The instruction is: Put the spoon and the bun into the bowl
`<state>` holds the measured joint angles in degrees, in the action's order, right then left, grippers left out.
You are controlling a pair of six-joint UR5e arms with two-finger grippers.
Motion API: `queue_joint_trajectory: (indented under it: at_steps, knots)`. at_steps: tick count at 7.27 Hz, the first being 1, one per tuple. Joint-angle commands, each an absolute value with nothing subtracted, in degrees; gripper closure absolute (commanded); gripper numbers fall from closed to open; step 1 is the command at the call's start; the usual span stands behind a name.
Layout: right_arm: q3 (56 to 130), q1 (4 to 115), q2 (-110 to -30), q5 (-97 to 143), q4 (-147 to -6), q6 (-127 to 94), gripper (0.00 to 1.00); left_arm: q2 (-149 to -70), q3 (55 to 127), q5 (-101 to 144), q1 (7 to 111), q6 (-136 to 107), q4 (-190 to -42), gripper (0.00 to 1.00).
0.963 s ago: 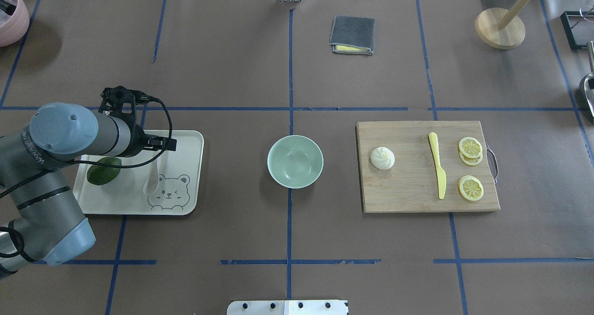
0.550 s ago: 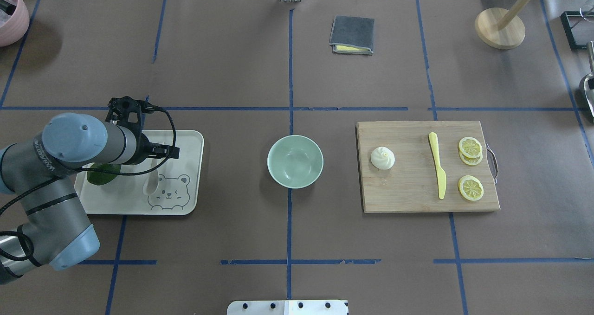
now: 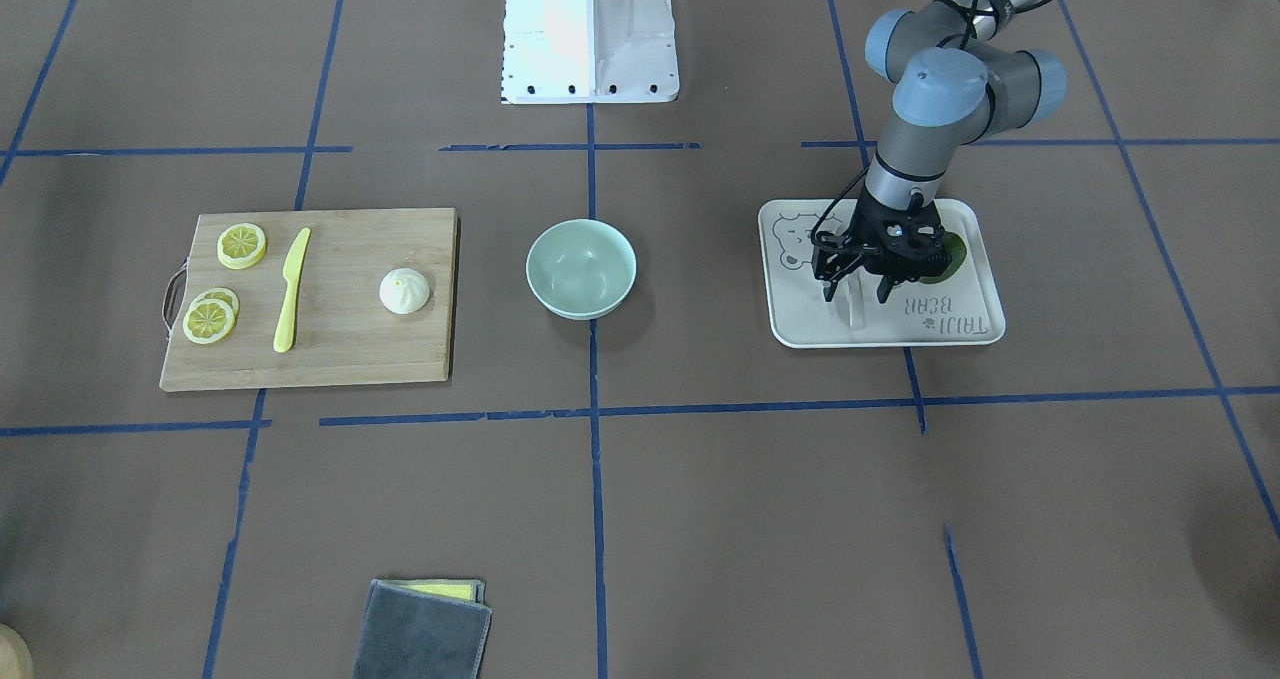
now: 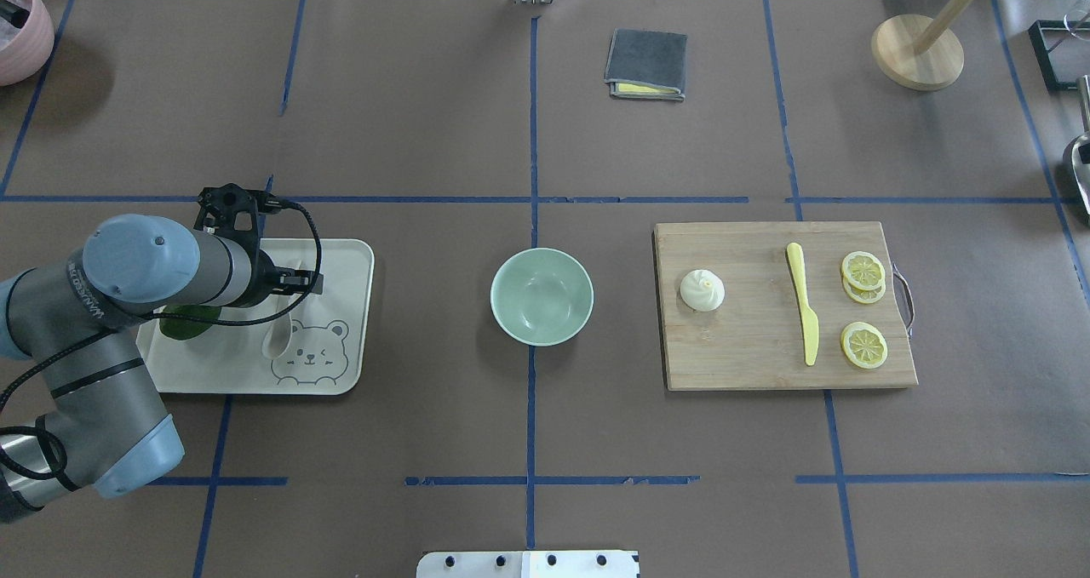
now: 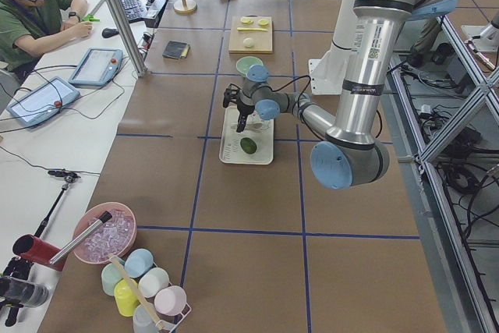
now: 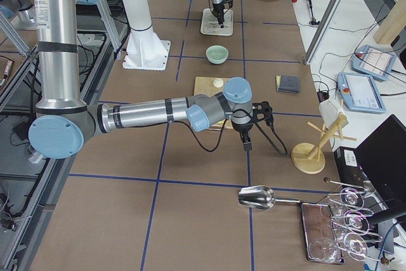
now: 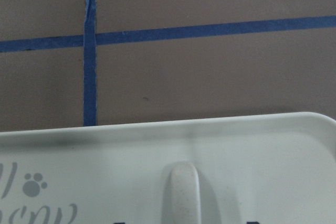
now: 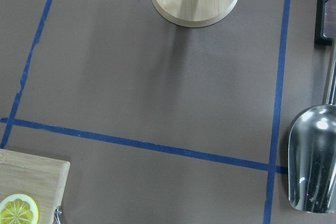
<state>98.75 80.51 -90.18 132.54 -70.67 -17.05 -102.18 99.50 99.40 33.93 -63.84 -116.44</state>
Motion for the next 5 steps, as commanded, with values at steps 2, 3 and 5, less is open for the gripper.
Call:
queue_joint_trajectory:
  at_steps: [2, 3, 5]
  knots:
    - [98.8, 80.5, -90.1, 132.5, -70.7, -17.1, 0.00, -102.1, 100.0, 99.3, 33.9, -64.8, -116.4, 1.00]
    - [98.8, 80.5, -90.2, 132.5, -70.7, -17.1, 0.00, -102.0, 99.9, 99.2, 33.9, -65.0, -116.4, 1.00]
    - [98.8, 80.5, -90.1, 132.5, -70.7, -17.1, 0.00, -102.3, 103.6, 99.1, 34.1, -66.4, -115.7, 1.00]
